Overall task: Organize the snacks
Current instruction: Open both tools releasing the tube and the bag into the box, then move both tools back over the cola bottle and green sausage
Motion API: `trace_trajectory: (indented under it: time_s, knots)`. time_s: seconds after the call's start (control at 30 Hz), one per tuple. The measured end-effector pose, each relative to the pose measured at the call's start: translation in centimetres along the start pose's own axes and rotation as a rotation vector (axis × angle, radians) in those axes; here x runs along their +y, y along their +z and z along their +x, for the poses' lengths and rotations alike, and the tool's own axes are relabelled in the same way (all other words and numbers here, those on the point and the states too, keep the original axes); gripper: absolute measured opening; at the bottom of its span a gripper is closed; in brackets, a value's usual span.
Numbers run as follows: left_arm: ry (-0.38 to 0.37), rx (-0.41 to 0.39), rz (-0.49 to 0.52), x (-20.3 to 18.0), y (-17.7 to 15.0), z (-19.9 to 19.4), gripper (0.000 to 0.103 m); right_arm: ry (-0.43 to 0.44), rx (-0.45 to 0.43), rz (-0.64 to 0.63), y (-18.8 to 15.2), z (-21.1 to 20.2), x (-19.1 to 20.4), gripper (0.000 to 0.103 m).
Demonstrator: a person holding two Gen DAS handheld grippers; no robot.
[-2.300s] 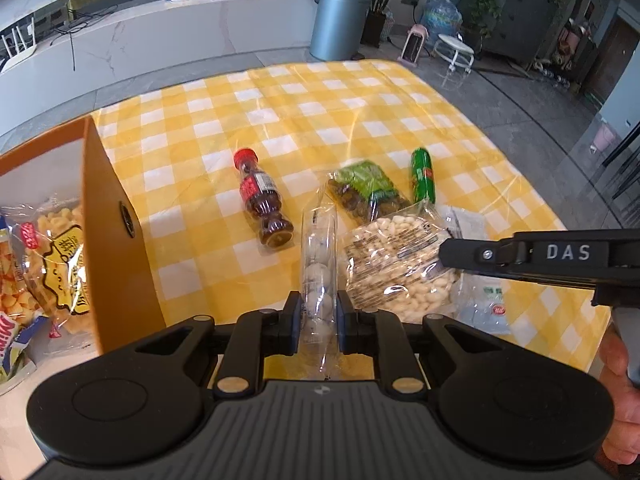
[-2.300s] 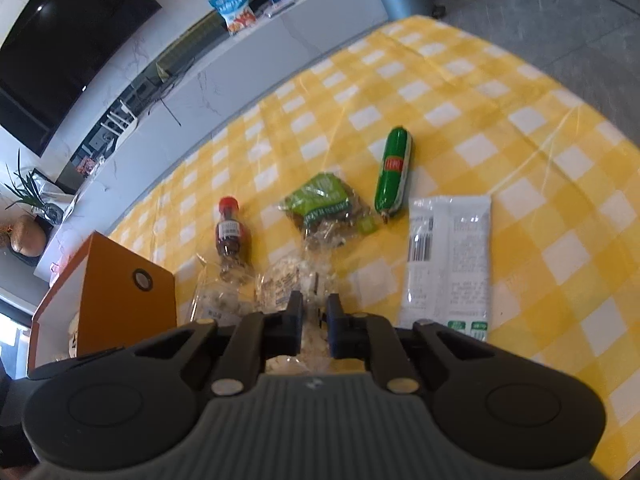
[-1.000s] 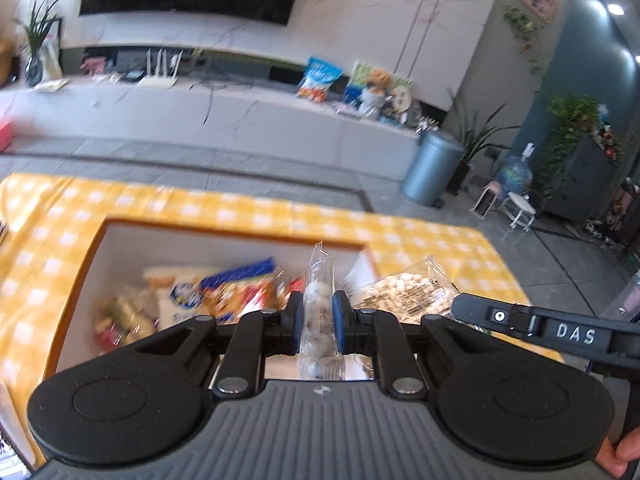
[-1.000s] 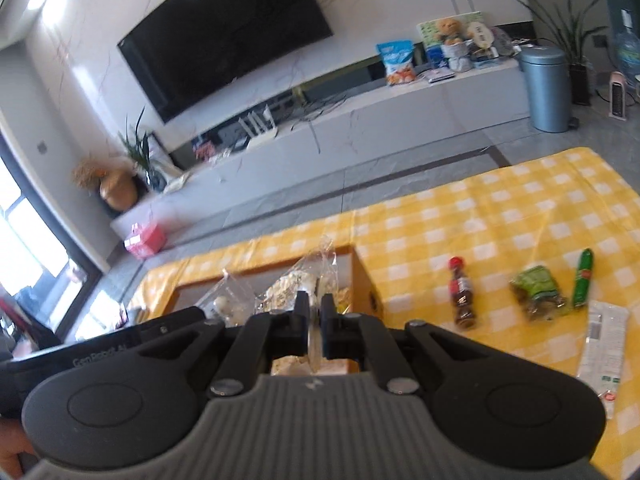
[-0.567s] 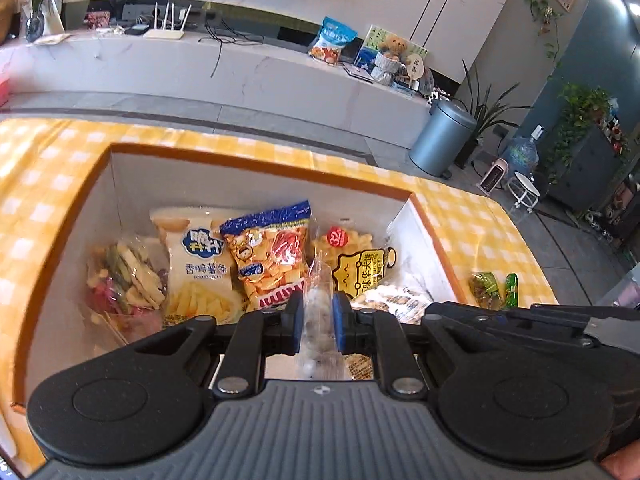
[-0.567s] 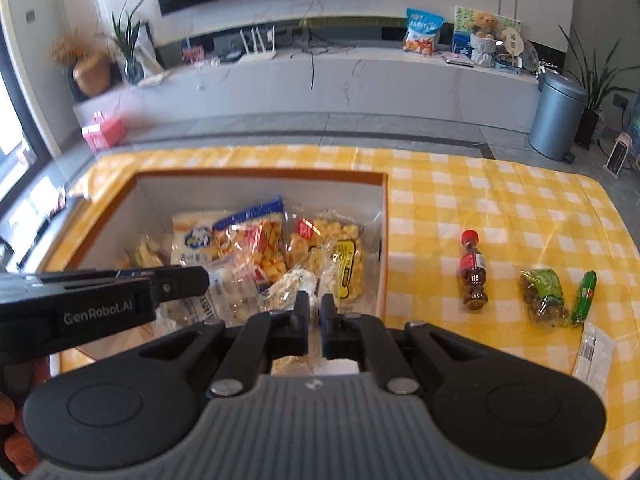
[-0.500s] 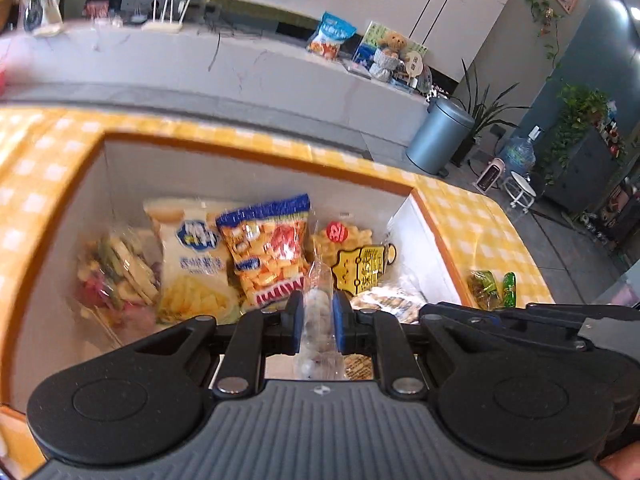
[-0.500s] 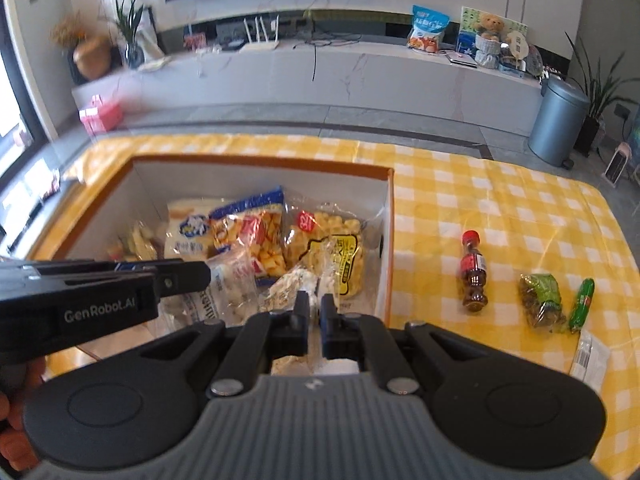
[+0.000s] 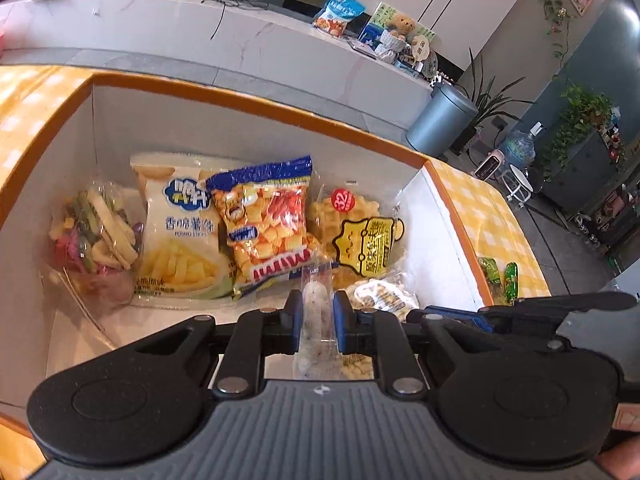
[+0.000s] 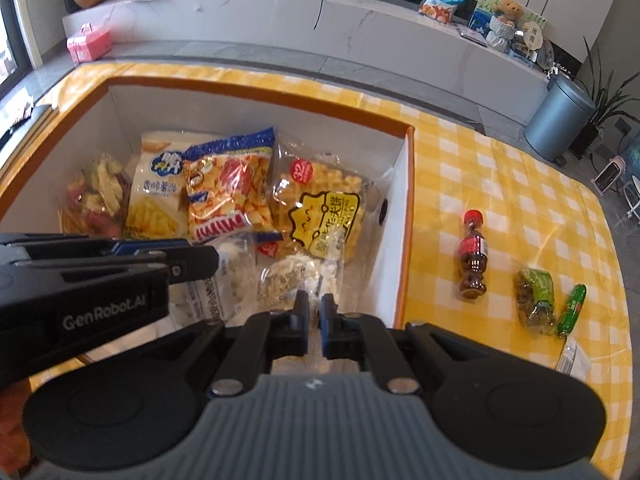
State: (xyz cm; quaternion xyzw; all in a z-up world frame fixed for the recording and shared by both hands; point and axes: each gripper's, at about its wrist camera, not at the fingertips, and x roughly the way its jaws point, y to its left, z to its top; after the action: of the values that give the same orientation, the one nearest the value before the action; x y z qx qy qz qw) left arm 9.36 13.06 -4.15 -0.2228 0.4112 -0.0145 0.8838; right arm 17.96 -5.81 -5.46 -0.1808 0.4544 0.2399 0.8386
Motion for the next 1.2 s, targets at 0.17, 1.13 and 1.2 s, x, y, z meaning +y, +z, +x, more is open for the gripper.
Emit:
trace_trajectory:
  time_s: [0.17, 1.13, 1.2]
  knots:
    - [-0.012, 0.031, 0.001, -0.2, -0.5, 0.4, 0.018, -0.016, 0.04, -0.045, 0.3, 0.3, -0.1, 0.004]
    - [-0.174, 0.11, 0.044, -2.0, -1.6, 2.5, 0.028, -0.019, -0.179, 0.109, -1.2, -5.4, -6.7, 0.03]
    - [-0.187, 0.062, 0.068, -2.4, -1.7, 1.5, 0.036, -0.005, -0.188, 0.135, -1.6, -5.7, -7.3, 0.03]
